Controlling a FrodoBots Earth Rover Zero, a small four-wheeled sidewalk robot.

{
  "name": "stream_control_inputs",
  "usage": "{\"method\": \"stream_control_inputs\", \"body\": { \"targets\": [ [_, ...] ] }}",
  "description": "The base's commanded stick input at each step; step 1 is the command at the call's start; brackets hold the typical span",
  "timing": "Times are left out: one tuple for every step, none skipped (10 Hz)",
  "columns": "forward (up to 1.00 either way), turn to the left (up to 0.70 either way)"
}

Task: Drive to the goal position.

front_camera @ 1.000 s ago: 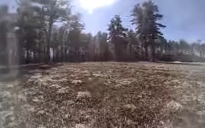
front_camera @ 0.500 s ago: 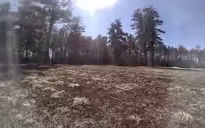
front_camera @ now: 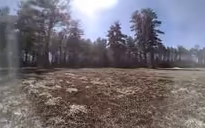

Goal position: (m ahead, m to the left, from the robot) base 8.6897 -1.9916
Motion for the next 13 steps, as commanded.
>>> {"method": "stream_control_inputs", "body": {
  "targets": [
    [0.5, 0.0],
    [0.5, 0.0],
    [0.5, 0.0],
    [0.5, 0.0],
    [0.5, 0.0],
    [0.5, 0.0],
    [0.5, 0.0],
    [0.5, 0.0],
    [0.5, 0.0],
    [0.5, 0.0],
    [0.5, 0.0],
    [0.5, 0.0],
    [0.5, 0.0]
  ]
}}
